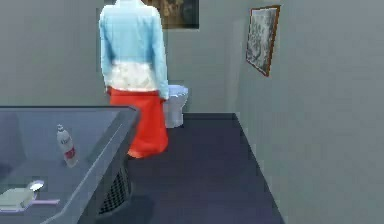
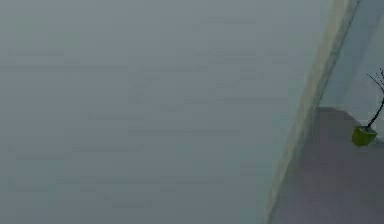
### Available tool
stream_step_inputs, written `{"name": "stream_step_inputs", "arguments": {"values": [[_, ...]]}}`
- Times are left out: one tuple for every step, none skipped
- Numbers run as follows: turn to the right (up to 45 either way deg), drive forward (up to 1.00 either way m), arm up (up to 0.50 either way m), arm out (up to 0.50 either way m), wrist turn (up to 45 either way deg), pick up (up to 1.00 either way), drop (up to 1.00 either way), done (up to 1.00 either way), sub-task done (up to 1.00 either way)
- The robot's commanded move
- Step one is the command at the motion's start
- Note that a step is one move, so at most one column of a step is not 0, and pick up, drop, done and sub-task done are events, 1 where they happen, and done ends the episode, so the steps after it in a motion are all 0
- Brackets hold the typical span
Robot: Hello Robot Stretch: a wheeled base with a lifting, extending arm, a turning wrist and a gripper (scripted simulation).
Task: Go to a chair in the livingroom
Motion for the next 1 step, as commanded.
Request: {"name": "stream_step_inputs", "arguments": {"values": [[45.0, 0.00, 0.00, 0.00, 0.0, 0.00, 0.00, 0.00, 0.00]]}}
